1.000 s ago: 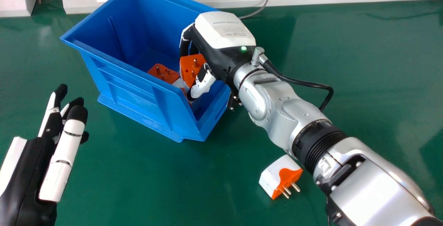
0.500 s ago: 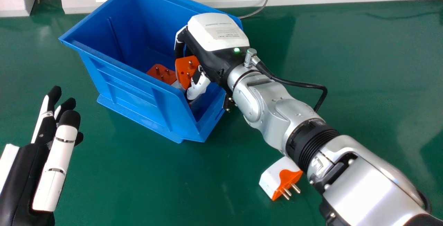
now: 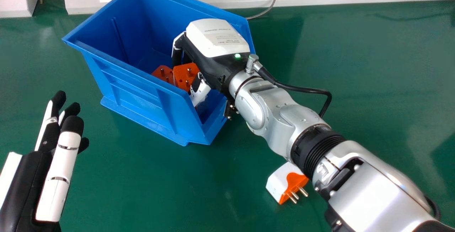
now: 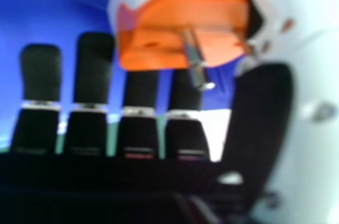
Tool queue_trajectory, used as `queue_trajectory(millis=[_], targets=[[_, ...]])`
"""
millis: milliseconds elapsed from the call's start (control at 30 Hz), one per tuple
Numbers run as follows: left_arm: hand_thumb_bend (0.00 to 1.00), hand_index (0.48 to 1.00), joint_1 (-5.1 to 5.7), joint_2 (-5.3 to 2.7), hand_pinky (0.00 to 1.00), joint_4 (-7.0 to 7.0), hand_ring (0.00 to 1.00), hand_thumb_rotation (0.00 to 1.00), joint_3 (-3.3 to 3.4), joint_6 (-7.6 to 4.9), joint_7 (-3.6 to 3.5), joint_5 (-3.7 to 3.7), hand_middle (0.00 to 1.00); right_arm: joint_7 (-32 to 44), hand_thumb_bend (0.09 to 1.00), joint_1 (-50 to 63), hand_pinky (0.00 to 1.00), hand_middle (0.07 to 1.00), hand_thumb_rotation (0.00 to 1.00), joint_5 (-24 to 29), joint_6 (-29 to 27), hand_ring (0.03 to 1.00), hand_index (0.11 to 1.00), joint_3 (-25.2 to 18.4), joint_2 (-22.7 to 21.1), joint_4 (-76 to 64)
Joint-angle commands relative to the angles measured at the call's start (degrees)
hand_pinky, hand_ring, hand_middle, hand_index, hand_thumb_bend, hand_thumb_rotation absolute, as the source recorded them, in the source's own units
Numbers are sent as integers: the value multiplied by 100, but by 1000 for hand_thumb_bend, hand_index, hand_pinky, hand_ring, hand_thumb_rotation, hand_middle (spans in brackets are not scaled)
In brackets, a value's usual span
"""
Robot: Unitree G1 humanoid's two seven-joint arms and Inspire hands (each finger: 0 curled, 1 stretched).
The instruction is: Pick all objects and put in blue box
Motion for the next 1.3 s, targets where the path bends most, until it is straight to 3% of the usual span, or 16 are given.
queue_trajectory(millis=[0,200,233,267,333,367,400,467,567,900,1267], targets=[[458,1000,23,-10,917,-158,973,1000,0,-115,33,-21,979,-74,494,-238,346,528,0,-33,-53,423,507,31,37,-31],[458,1000,41,-13,918,-159,973,1000,-9,-139,31,-8,979,401,491,-229,349,547,0,124,-112,440,505,-50,-41,-82],[458,1000,47,-14,918,-168,974,1000,-12,-136,33,-2,979,437,487,-222,368,601,0,105,-127,500,503,-27,-73,-113],[458,1000,53,-15,918,-175,974,1000,-13,-135,35,3,979,457,487,-220,368,601,0,69,-132,500,503,8,-99,-135],[457,1000,34,-10,919,-150,974,1000,-10,-135,34,1,979,422,453,-244,407,759,0,-54,-96,708,674,118,-131,-135],[457,1000,25,-7,919,-136,974,1000,-7,-138,32,-3,979,383,446,-259,415,795,0,-122,-69,755,714,176,-140,-128],[457,1000,17,-3,919,-125,974,1000,-7,-141,31,-1,979,323,446,-276,415,795,0,-204,-42,755,714,247,-150,-120],[457,1000,2,5,920,-108,974,1000,-3,-144,28,1,980,230,476,-298,565,869,0,-329,-10,843,795,351,-165,-101],[456,1000,-18,15,920,-79,974,1000,-3,-155,23,9,980,-5,526,-290,699,933,0,-468,-23,920,880,455,-199,-83],[467,1000,-122,64,917,75,973,1000,6,-233,20,83,979,-52,641,-245,847,992,14,-383,-90,990,958,396,-248,-52],[474,1000,-138,92,916,110,973,1000,-10,-299,22,169,978,160,620,-258,875,998,3,-319,-77,998,971,340,-356,-153]])
